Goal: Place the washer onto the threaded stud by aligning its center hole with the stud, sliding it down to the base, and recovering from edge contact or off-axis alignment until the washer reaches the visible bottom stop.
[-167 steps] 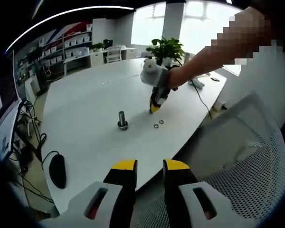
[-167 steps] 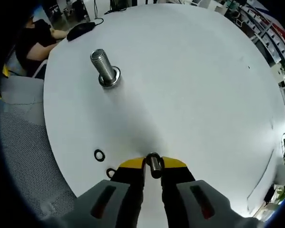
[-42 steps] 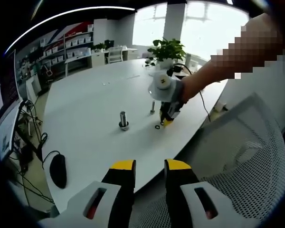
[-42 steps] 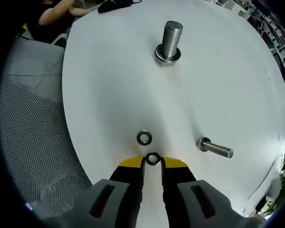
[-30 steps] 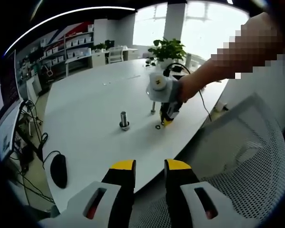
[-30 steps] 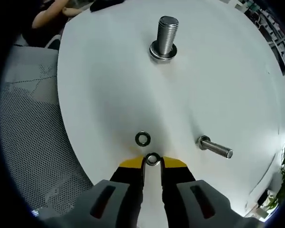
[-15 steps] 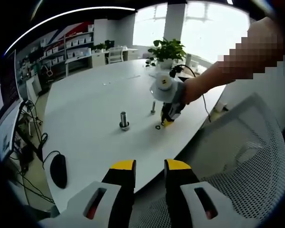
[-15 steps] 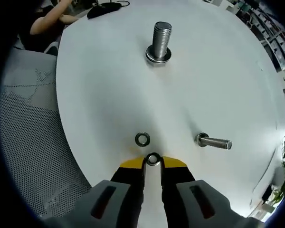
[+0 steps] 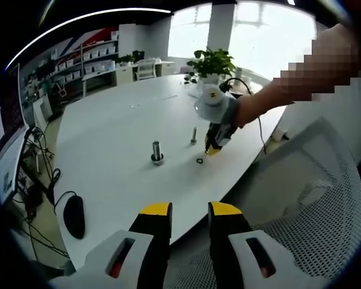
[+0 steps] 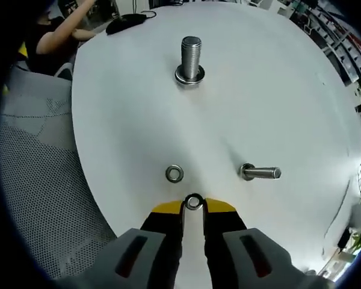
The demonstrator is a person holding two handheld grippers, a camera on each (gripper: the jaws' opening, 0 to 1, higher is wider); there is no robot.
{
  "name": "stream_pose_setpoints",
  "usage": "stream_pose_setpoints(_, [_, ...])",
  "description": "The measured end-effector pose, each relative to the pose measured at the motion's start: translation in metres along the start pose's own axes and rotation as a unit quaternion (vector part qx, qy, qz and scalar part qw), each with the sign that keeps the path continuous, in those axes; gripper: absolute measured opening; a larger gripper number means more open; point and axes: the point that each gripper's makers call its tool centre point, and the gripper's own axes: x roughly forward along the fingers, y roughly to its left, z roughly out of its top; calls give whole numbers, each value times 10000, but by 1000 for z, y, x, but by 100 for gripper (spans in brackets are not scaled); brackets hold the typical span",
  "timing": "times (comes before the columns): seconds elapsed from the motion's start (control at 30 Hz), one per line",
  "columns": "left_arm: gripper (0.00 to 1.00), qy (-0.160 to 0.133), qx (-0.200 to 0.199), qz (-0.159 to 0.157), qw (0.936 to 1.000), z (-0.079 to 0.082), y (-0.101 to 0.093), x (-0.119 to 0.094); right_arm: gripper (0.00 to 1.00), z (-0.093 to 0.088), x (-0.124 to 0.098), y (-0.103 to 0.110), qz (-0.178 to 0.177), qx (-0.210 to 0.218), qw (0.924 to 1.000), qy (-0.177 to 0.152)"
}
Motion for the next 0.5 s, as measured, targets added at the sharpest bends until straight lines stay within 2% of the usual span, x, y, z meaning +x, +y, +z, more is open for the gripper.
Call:
stream_pose_setpoints(0.13, [22,-14,2,-18,10000,-1,1,1,14,0,-13,-4,-66,44,10000,-61])
stream_pose_setpoints(0.23, [22,-19,9,-25,10000,0,0,0,14,0,-16,-12,-138,73,9998,-115])
stream_pose_setpoints(0.37, [22,-33,-1,-30,10000,-1,1,1,14,-1,-30,-24,-256,100,9995,-143])
stream_pose_setpoints(0.5, [23,-9,50,-17,10000,-1,0,0,14,5,-44,-31,-343,109,9991,-230])
